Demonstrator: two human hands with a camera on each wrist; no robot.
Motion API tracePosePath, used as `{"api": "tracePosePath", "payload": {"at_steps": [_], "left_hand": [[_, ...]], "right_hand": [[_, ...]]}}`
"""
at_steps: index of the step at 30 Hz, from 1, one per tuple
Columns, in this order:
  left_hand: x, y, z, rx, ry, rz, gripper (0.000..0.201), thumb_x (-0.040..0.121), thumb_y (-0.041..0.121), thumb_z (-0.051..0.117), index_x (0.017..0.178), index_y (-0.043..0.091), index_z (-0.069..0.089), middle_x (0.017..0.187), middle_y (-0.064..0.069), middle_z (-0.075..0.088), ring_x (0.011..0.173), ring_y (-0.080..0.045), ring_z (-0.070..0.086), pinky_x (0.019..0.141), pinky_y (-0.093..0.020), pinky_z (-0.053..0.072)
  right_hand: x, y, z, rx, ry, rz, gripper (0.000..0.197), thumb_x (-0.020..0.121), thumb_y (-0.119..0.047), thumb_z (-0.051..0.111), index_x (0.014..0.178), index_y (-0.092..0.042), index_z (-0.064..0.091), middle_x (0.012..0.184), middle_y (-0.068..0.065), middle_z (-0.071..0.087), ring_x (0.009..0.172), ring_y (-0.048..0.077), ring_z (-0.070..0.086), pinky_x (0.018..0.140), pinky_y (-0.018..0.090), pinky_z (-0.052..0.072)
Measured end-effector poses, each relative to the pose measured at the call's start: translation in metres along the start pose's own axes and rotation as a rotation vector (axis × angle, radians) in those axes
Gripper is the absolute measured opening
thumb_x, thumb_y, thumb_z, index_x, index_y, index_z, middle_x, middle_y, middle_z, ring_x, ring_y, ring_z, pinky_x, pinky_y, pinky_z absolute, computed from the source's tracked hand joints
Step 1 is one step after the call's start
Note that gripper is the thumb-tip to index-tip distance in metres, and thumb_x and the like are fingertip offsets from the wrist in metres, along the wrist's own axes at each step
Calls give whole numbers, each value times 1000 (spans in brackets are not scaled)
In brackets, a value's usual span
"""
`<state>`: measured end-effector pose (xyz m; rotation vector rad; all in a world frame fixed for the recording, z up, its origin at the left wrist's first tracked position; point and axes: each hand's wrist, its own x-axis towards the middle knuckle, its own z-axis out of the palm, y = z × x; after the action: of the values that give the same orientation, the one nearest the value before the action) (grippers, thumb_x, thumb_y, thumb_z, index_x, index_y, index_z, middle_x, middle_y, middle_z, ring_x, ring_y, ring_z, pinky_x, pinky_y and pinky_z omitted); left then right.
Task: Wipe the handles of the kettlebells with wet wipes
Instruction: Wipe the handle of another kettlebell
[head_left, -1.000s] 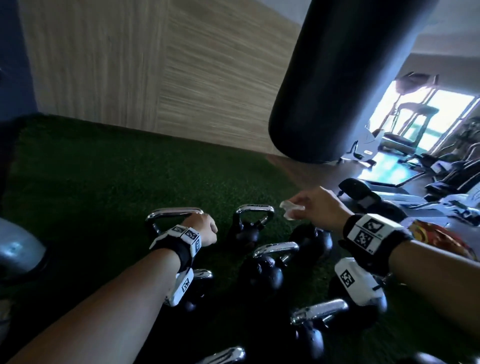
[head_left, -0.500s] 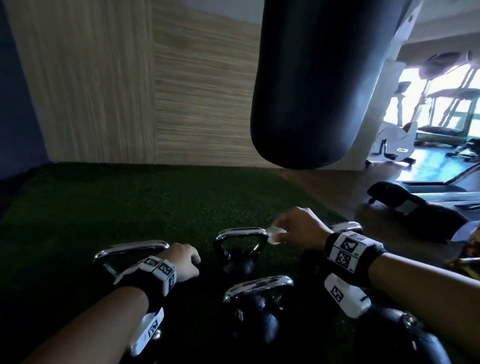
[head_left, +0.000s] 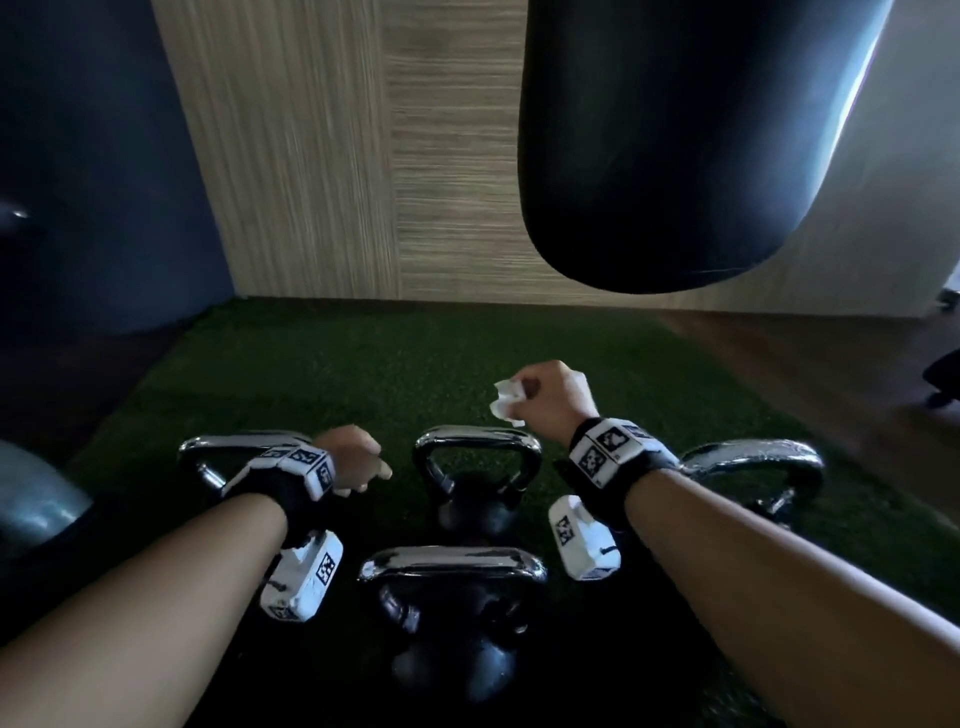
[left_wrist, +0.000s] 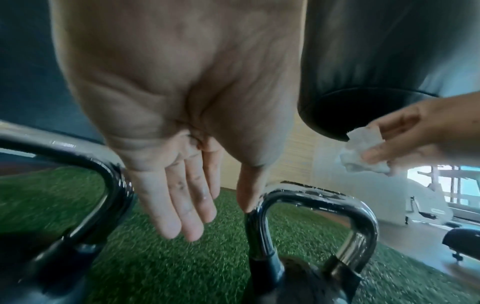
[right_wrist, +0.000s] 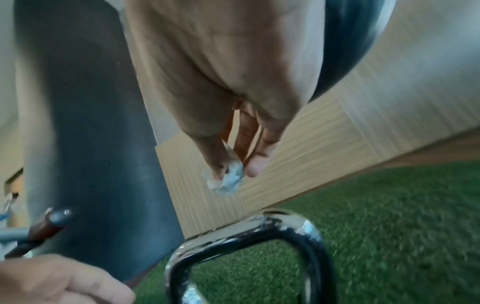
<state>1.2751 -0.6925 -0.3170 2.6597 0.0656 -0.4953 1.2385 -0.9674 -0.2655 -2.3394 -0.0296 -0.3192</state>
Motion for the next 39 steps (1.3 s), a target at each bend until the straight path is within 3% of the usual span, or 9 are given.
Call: {"api": "tracePosePath", "payload": {"at_steps": [2, 5, 7, 12, 18, 22, 27, 33, 39], "left_hand": [[5, 1, 10, 71, -73, 16, 35, 103, 19, 57, 137, 10, 55, 97, -10, 63, 78, -21, 60, 61, -27, 43], [4, 3, 24, 71, -27, -20, 30, 91, 26, 75, 116, 21, 60, 96, -5, 74, 83, -21, 69, 68, -28, 54], [7, 0, 35, 59, -41, 12, 45, 83, 27, 83, 122, 20, 63, 100, -4, 78, 84, -17, 74, 68, -27, 59], [31, -3, 45, -19, -82, 28, 59, 74, 37, 90, 126, 24, 64, 106, 0, 77, 91, -17, 76, 84, -36, 63], [43, 5, 48, -219, -125, 67, 41, 73, 25, 93, 107, 20, 71, 113, -4, 76, 98, -16, 74, 85, -37, 63], [53, -6, 54, -447, -149, 62, 62, 65, 25, 98, 120, 19, 70, 120, 4, 73, 107, -12, 69, 74, -28, 56], [67, -4, 78, -551, -126, 92, 83, 36, 45, 102, 112, 33, 72, 114, 12, 74, 110, -10, 67, 79, -30, 61], [77, -5, 97, -470, -114, 237, 94, 24, 70, 95, 109, 42, 71, 112, 19, 75, 111, -4, 67, 108, -33, 50], [77, -8, 114, -333, 26, 277, 96, 27, 79, 87, 110, 34, 73, 111, 18, 73, 109, -6, 67, 103, -30, 51]], "right_hand": [[2, 2, 16, 35, 15, 18, 16, 74, -25, 85, 83, -14, 77, 89, 4, 77, 84, 16, 71, 62, 18, 48], [4, 2, 31, 70, 27, 24, 14, 75, -24, 84, 72, -18, 72, 83, 4, 75, 80, 19, 69, 63, 20, 46], [5, 3, 32, 65, 52, 13, 17, 77, -24, 83, 70, -24, 67, 86, 2, 74, 81, 17, 68, 65, 19, 45], [3, 10, 25, -20, -25, -85, 18, 82, -24, 82, 99, -17, 80, 99, 1, 77, 93, 13, 69, 75, 15, 47], [5, 14, 17, -93, -7, -106, 18, 80, -33, 85, 92, -21, 81, 87, -9, 73, 82, 5, 65, 58, 2, 38], [4, 8, 18, -115, -36, -136, 15, 83, -32, 84, 91, -20, 79, 89, -11, 72, 80, 2, 64, 55, 3, 39], [10, -2, 28, -155, -60, -145, 17, 86, -26, 80, 101, -18, 81, 93, -7, 72, 85, 6, 64, 58, 2, 38], [17, -3, 43, -199, -130, -138, 13, 89, -21, 75, 95, -13, 83, 101, 1, 80, 82, 7, 68, 54, 2, 40], [14, 13, 35, -245, -126, -67, 23, 86, -16, 71, 63, -13, 75, 84, 5, 79, 68, 14, 70, 46, 11, 42]]}}
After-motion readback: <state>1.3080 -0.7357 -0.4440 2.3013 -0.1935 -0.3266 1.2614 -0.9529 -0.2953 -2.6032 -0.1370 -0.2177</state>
